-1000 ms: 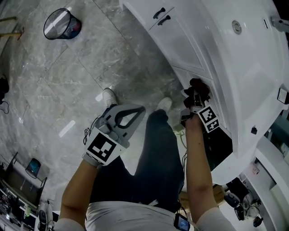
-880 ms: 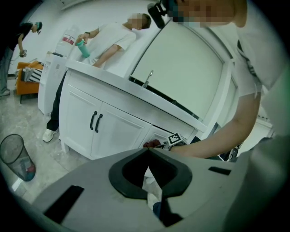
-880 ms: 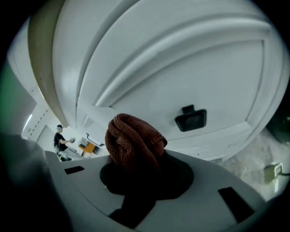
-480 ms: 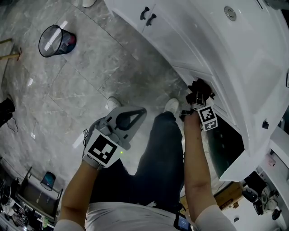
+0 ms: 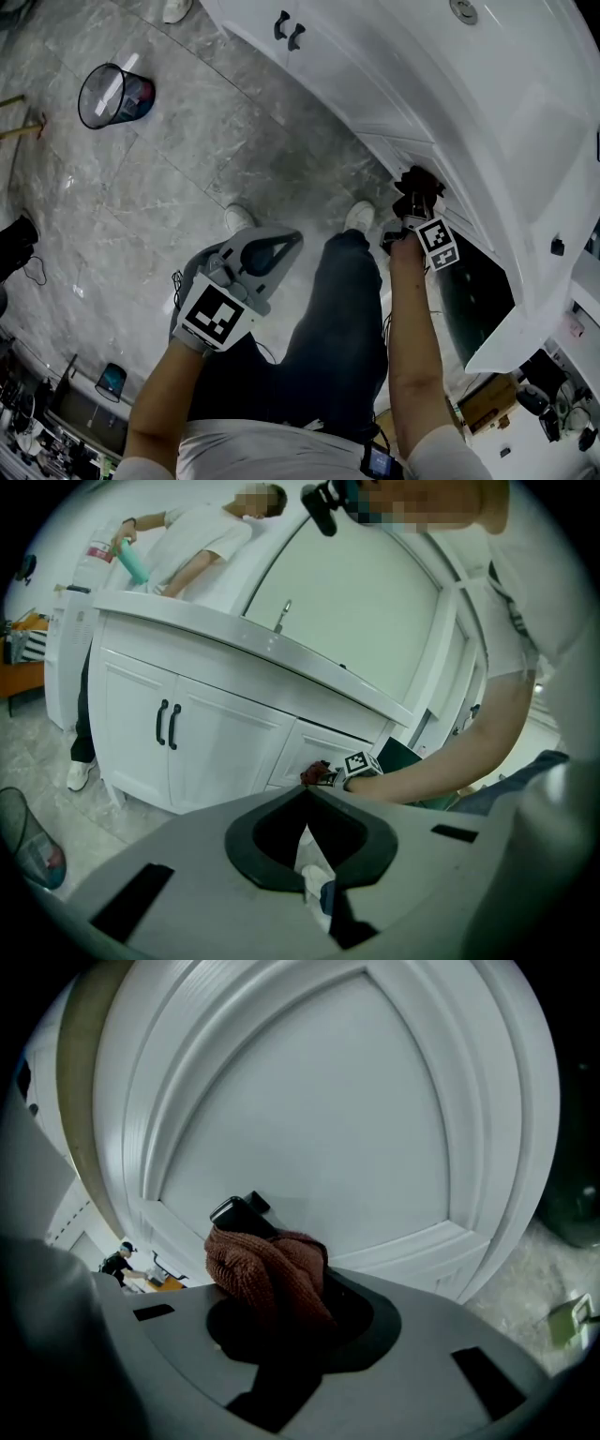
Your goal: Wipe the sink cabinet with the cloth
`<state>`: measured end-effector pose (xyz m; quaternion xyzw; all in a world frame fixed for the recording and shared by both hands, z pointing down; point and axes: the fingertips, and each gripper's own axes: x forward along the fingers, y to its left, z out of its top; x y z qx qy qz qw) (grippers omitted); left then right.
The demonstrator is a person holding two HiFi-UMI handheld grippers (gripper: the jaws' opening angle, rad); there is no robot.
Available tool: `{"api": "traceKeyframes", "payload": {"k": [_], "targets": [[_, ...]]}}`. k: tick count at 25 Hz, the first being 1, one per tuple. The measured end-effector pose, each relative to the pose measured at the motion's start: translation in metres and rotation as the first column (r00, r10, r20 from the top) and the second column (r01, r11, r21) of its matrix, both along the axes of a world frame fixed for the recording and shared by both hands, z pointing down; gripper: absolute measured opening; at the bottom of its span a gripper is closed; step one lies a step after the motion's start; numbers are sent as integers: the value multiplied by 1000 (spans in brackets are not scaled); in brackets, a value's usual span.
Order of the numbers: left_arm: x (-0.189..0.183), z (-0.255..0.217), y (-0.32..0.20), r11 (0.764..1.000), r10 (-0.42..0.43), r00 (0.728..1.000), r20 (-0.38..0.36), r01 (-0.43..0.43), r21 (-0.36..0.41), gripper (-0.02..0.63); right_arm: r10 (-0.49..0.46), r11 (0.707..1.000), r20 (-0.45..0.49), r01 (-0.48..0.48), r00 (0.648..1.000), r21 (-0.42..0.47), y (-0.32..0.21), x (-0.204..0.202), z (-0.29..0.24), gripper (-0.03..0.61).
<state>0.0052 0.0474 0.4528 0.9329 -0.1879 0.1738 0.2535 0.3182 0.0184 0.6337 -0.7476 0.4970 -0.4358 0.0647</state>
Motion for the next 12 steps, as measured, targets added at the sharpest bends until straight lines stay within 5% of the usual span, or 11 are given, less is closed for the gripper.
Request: {"api": "traceKeyframes", "payload": {"k": [7, 12], "targets": [[15, -6, 7, 1000, 10, 1000, -9, -10, -3, 11, -83, 992, -63, 76, 995, -104, 13, 15, -4, 87], [18, -9, 9, 1000, 6, 1000, -12, -6, -6, 11, -215, 960, -161, 177, 963, -219, 20, 23, -9, 87]]}}
